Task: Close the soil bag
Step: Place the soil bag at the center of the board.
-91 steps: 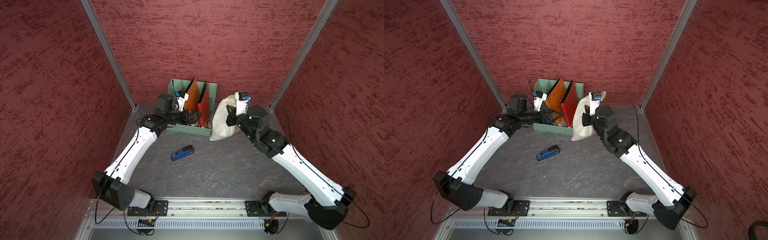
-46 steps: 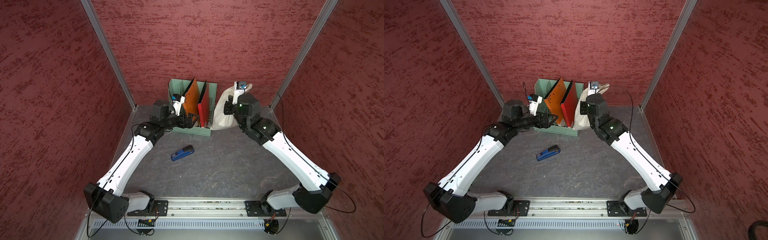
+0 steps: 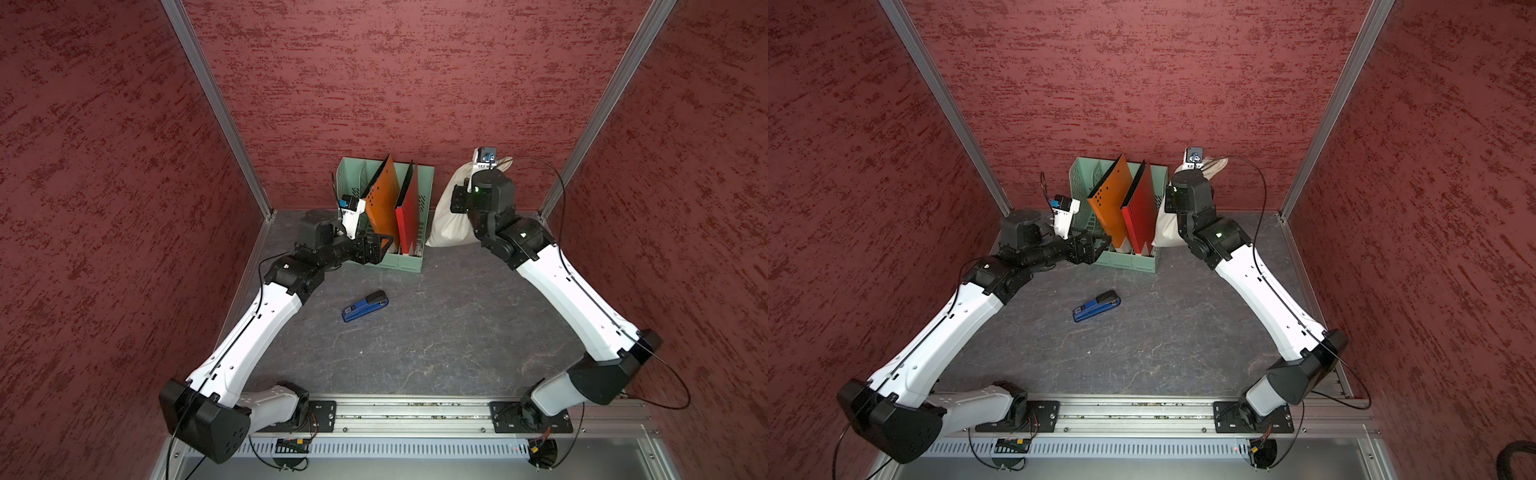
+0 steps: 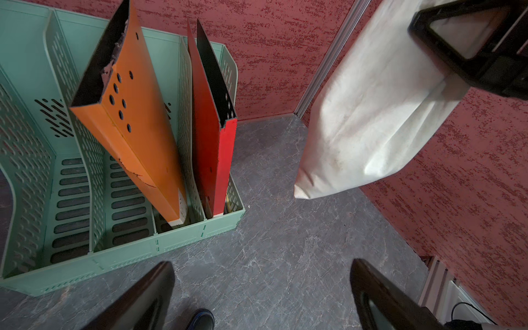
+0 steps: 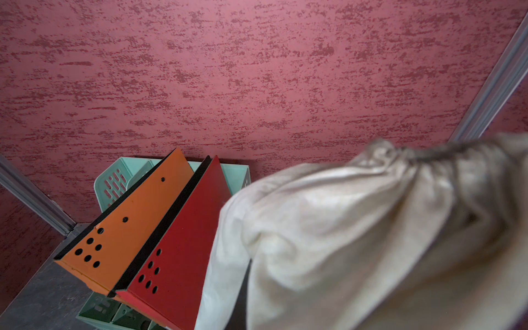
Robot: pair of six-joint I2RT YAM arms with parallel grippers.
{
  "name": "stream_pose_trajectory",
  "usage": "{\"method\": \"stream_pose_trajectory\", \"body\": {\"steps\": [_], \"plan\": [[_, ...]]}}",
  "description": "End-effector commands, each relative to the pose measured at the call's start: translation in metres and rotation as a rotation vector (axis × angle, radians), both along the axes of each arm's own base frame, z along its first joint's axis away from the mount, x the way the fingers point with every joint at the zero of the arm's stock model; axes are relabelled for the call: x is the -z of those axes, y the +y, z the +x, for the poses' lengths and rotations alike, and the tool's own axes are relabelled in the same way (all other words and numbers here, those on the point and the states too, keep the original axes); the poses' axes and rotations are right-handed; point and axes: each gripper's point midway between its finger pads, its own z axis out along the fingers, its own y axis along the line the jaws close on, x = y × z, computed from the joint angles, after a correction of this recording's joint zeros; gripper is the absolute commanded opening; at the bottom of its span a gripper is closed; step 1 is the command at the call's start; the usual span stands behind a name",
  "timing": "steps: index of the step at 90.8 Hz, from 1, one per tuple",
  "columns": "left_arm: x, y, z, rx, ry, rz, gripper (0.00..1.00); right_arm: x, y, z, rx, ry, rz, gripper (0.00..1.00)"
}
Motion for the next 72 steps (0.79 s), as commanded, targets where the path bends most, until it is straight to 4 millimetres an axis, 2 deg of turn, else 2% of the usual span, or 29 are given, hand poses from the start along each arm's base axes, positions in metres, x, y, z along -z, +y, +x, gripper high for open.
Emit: {"method": "stream_pose_trajectory", "body": {"steps": [1, 53, 72], "plan": [[-0.007, 0.001, -0.002, 0.003, -0.053, 0.009, 1.0, -0.038, -0.021, -0.002, 0.064, -0.094, 0.099, 0.0], [0.001, -0.001, -0.003, 0.025, -0.057, 0.041, 1.0, -0.021, -0.066, 0.026, 0.179, -0.063, 0.13, 0.0], [0.001, -0.002, -0.003, 0.028, -0.054, 0.037, 1.0, -0.013, -0.075, 0.034, 0.21, -0.052, 0.133, 0.0]]}}
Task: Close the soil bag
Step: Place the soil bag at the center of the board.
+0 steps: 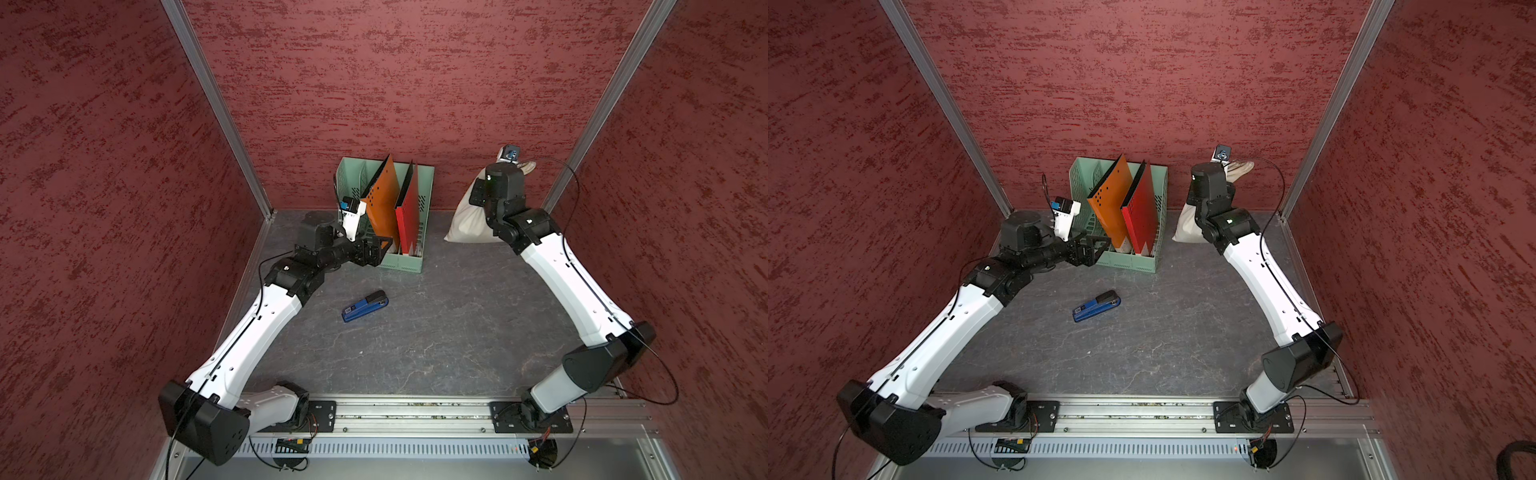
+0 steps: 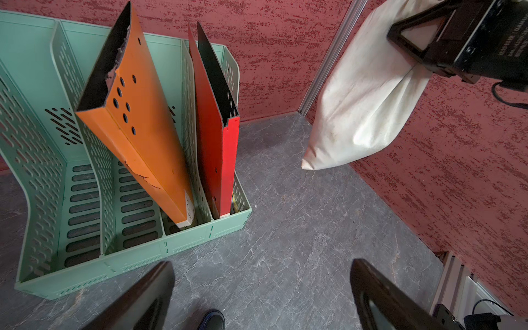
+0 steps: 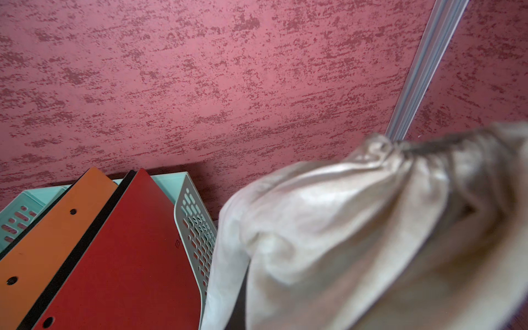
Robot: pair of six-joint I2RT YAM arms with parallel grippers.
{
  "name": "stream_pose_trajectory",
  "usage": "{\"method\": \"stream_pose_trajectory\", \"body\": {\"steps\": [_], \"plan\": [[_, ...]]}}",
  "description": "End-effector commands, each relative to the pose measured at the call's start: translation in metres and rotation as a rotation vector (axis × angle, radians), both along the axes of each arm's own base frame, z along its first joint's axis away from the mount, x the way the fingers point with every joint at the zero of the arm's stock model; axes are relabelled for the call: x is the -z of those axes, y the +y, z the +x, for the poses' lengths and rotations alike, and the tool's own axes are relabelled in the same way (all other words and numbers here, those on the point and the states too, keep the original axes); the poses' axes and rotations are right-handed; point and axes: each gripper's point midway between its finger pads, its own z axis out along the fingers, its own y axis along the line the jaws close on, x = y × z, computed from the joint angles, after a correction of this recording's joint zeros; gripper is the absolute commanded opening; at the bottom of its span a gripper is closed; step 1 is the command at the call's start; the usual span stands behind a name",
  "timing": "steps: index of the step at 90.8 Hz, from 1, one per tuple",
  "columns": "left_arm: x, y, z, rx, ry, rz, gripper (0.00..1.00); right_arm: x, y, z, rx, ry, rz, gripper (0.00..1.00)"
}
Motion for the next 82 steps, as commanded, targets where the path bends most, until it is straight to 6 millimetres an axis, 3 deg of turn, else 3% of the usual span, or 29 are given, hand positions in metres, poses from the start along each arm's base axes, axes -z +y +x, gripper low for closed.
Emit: {"method": "stream_pose_trajectory", "body": {"steps": [1, 82], "plan": [[-0.004, -0.003, -0.003, 0.018, -0.03, 0.003, 1.0, -0.038, -0.009, 0.0, 0.032, -0.117, 0.067, 0.0], [0.003, -0.001, -0.004, 0.019, -0.02, 0.015, 1.0, 0.033, -0.023, 0.043, 0.108, -0.004, 0.115, 0.0]]}}
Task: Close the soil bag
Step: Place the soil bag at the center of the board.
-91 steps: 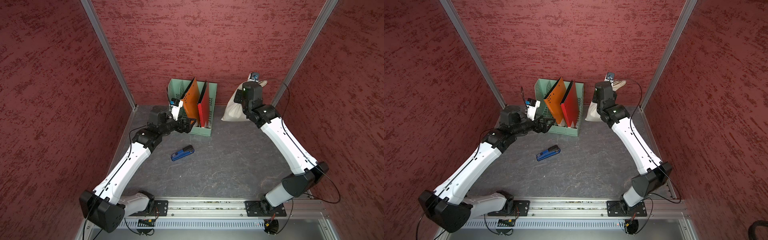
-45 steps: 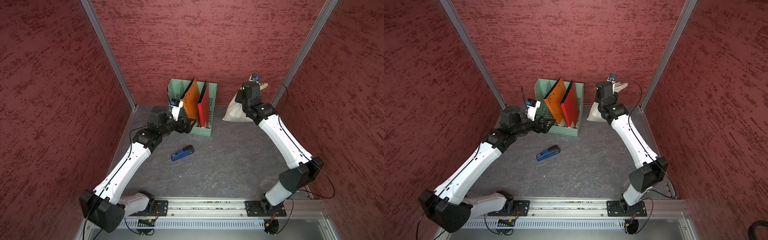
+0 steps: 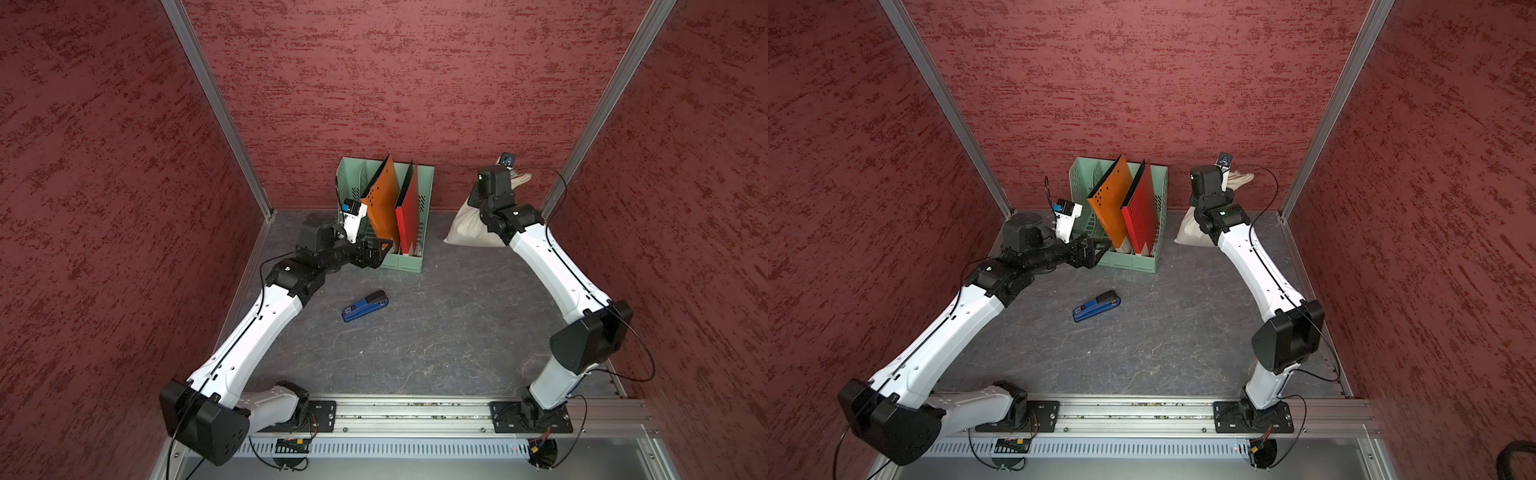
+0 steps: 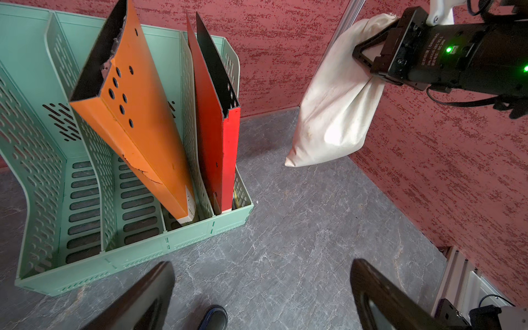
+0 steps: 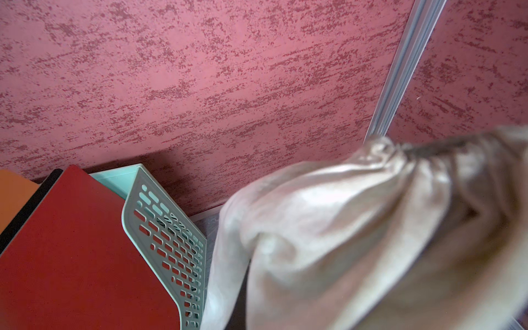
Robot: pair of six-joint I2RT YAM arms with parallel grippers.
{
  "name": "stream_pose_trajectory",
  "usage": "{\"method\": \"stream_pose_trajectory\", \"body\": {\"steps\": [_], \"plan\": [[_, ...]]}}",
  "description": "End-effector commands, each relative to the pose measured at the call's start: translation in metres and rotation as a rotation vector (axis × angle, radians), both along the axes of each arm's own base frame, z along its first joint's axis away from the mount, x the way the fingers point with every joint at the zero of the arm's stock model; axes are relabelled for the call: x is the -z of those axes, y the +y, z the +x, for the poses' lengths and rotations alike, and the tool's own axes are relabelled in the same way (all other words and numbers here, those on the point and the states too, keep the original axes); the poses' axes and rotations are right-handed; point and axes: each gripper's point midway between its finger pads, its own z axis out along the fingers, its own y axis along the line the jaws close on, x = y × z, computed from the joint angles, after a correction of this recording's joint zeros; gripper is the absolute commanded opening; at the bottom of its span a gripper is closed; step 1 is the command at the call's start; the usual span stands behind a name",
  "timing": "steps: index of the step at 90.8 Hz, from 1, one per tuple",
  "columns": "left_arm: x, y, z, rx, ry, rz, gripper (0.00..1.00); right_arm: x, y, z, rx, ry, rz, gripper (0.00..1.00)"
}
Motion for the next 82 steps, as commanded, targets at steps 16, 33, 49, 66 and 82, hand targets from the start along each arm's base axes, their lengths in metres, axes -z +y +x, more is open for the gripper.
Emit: {"method": "stream_pose_trajectory", "body": {"steps": [16, 33, 49, 66, 82], "plan": [[-0.005, -0.001, -0.004, 0.011, -0.026, -0.002, 1.0, -0.008, -0.007, 0.01, 0.031, -0.071, 0.068, 0.0], [-0.005, -0.001, -0.004, 0.014, -0.023, -0.003, 1.0, 0.005, -0.011, 0.014, 0.039, -0.052, 0.07, 0.0], [-0.005, -0.002, -0.004, 0.015, -0.023, -0.004, 1.0, 0.016, -0.014, 0.017, 0.046, -0.033, 0.073, 0.0], [-0.005, -0.001, -0.005, 0.016, -0.024, 0.0, 1.0, 0.03, -0.013, 0.023, 0.047, -0.008, 0.084, 0.0], [-0.003, -0.001, -0.005, 0.016, -0.02, 0.003, 1.0, 0.042, -0.011, 0.028, 0.048, 0.013, 0.095, 0.0]]}}
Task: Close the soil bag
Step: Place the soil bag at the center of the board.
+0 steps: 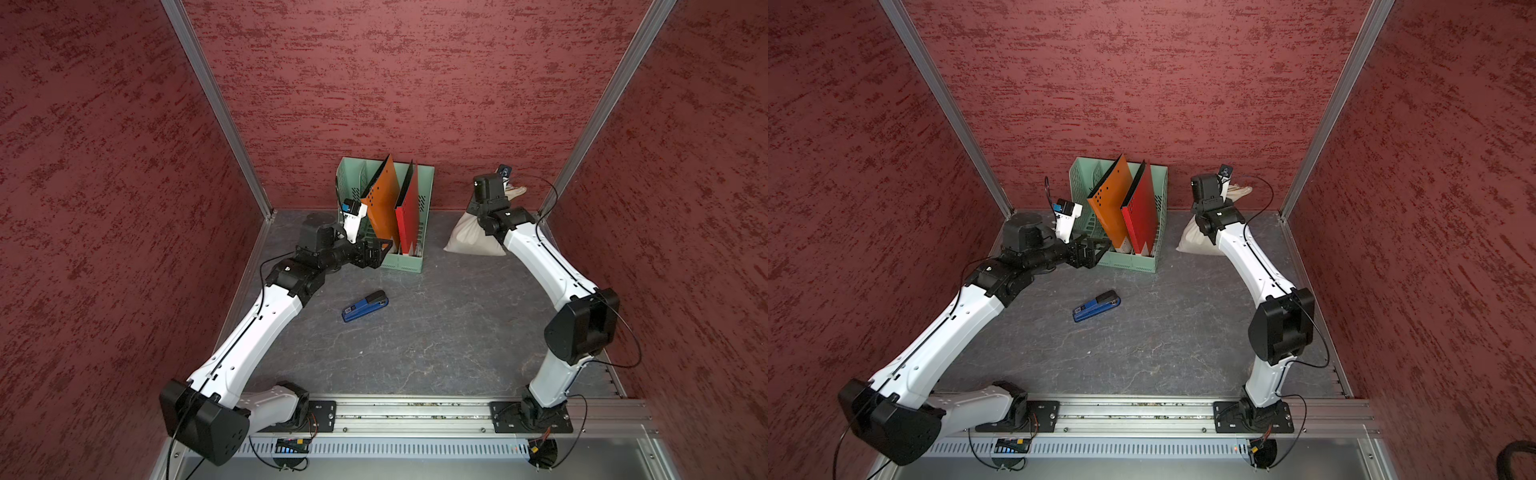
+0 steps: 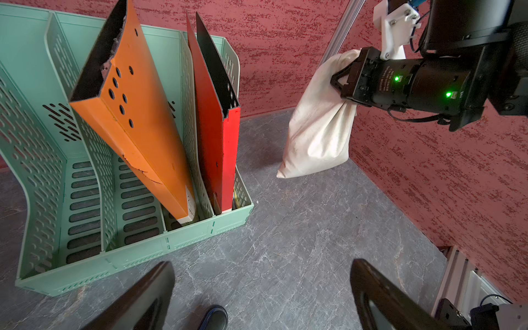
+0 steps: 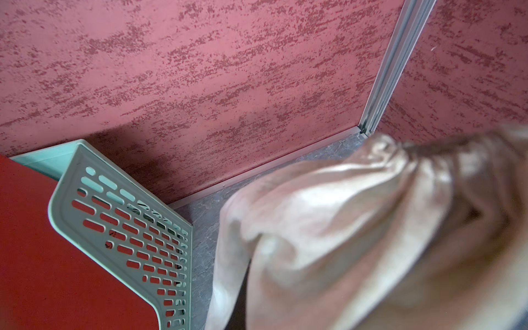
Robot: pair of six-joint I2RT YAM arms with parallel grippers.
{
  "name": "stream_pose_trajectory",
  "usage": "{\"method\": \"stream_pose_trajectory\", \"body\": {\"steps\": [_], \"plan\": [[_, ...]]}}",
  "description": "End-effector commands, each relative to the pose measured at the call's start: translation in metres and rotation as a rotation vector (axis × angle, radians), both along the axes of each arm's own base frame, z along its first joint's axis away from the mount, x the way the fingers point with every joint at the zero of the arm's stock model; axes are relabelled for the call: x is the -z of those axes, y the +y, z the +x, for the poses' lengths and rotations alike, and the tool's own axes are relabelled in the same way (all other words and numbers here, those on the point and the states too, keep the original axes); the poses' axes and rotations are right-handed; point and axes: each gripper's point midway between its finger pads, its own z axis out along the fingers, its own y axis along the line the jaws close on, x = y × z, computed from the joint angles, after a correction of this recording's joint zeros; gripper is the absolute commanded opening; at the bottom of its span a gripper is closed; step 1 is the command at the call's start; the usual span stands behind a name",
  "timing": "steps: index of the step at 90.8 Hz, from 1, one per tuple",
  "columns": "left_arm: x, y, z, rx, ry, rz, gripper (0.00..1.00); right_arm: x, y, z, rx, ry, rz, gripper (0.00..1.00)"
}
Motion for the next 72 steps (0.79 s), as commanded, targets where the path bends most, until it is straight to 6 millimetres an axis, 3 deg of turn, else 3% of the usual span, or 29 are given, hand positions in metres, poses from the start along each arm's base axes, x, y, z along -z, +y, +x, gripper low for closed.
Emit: {"method": "stream_pose_trajectory", "body": {"steps": [1, 26, 49, 72], "plan": [[-0.003, -0.001, -0.005, 0.016, -0.018, 0.002, 1.0, -0.016, -0.001, 0.01, 0.019, -0.083, 0.05, 0.0], [-0.003, -0.009, -0.012, 0.08, -0.01, -0.017, 1.0, 0.002, -0.001, 0.016, 0.017, -0.049, 0.051, 0.0], [-0.005, -0.03, -0.034, 0.259, -0.004, -0.062, 1.0, 0.017, 0.0, 0.02, 0.007, -0.022, 0.057, 0.0], [0.0, -0.037, -0.038, 0.304, 0.015, -0.077, 1.0, 0.028, -0.002, 0.023, 0.007, -0.001, 0.055, 0.0]]}}
